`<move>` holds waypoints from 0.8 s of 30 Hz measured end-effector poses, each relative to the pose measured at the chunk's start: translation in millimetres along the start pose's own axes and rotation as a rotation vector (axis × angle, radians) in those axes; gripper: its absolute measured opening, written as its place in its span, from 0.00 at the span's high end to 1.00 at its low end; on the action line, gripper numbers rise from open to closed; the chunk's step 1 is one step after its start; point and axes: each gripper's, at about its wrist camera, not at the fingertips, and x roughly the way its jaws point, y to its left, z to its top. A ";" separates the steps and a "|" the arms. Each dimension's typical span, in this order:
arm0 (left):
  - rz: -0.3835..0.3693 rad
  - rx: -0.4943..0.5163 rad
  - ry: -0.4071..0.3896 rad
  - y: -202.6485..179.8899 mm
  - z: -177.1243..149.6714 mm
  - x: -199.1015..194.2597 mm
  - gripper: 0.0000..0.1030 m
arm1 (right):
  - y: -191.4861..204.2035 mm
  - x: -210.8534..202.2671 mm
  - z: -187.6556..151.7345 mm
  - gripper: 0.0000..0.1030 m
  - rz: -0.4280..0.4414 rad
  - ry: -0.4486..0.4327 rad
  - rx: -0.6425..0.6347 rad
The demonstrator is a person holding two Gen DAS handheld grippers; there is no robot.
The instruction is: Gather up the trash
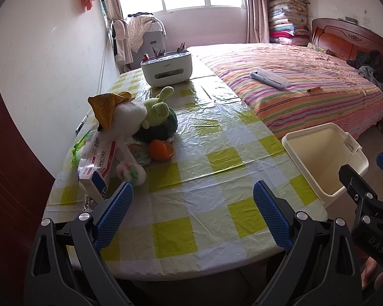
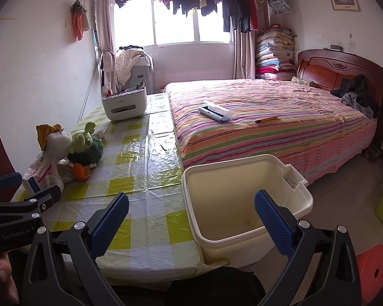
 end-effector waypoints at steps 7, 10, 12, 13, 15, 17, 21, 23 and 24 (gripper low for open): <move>0.001 -0.003 0.006 1.0 -1.8 0.7 0.09 | 2.8 1.7 -0.6 0.07 0.003 0.008 -0.001; 0.001 -0.002 0.009 1.0 -2.2 0.2 0.09 | 3.0 2.0 -1.4 0.07 0.006 0.012 0.001; 0.003 -0.005 0.007 1.6 -2.3 -0.3 0.09 | 4.3 2.4 -1.4 0.07 0.006 0.016 0.000; 0.002 -0.006 0.008 1.9 -2.2 0.5 0.09 | 4.5 2.2 -1.4 0.07 0.005 0.016 -0.001; 0.002 -0.009 0.009 2.3 -2.3 0.4 0.09 | 4.6 2.3 -1.2 0.07 0.007 0.015 -0.001; 0.001 -0.011 0.012 2.4 -2.3 0.8 0.09 | 4.3 2.5 -1.2 0.07 0.006 0.015 -0.001; -0.002 -0.011 0.018 2.1 -3.5 1.0 0.09 | 3.7 2.6 -1.5 0.07 0.009 0.020 0.003; -0.003 -0.010 0.018 1.6 -4.0 0.5 0.09 | 3.1 2.7 -2.0 0.07 0.008 0.022 0.004; -0.002 -0.008 0.018 1.2 -4.1 0.5 0.09 | 2.9 2.6 -2.0 0.07 0.008 0.022 0.005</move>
